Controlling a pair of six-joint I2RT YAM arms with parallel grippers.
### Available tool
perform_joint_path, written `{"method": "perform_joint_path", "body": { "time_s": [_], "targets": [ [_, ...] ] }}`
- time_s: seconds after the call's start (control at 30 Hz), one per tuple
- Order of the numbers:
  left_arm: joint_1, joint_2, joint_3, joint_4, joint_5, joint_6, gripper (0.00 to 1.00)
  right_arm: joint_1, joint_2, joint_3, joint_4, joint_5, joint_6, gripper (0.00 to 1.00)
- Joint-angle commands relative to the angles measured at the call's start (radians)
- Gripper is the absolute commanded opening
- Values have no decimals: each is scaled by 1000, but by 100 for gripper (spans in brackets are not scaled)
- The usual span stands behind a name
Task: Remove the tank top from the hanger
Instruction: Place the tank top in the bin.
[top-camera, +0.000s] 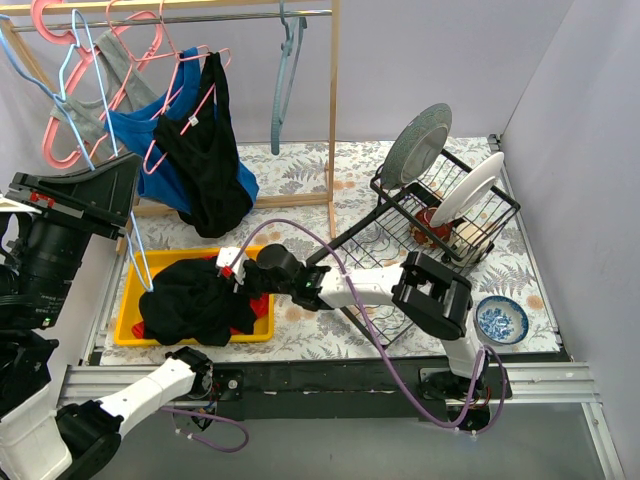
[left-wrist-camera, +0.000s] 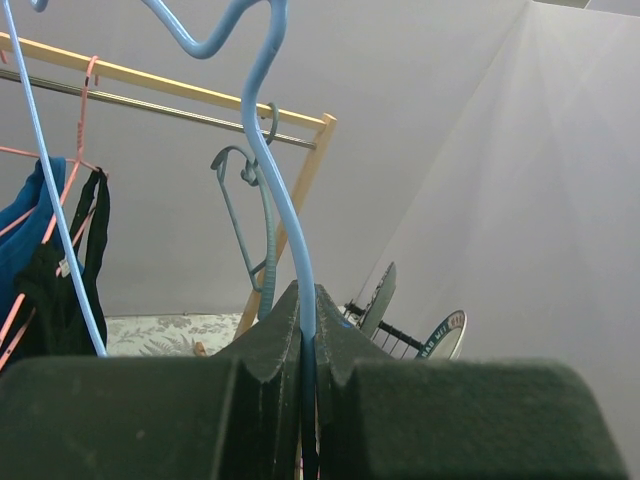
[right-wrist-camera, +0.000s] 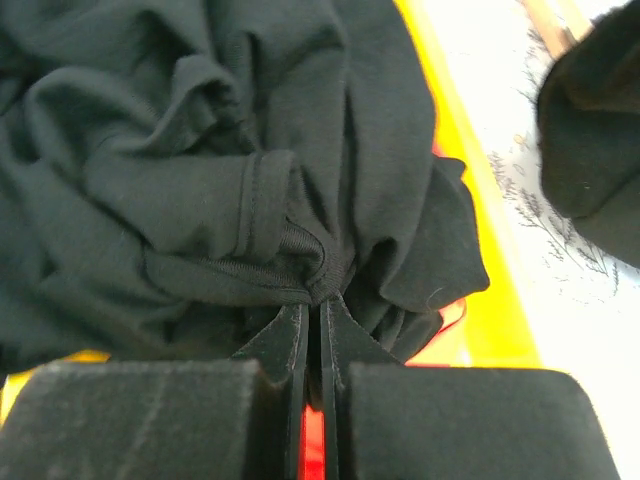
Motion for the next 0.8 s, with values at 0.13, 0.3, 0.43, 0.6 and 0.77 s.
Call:
{"method": "perform_joint_path", "body": {
  "time_s": [0.13, 0.3, 0.43, 0.6, 0.77],
  "targets": [
    [-6, 12, 21, -33, -38, 16, 0, -1, 76, 99, -71, 173, 157, 1],
    [-4, 29, 47, -45, -33, 22, 0, -3, 11, 181, -205, 201, 202, 43],
    [-4, 25, 53, -48, -24, 24, 0, -3, -42, 234, -323, 176, 217, 70],
    [-4, 18, 50, -48, -21, 19, 0, -3, -79, 315, -465, 130, 237, 75],
    [-4, 19, 60, -49, -12, 13, 0, 0, -44, 477, -723, 182, 251, 74]
  ]
}}
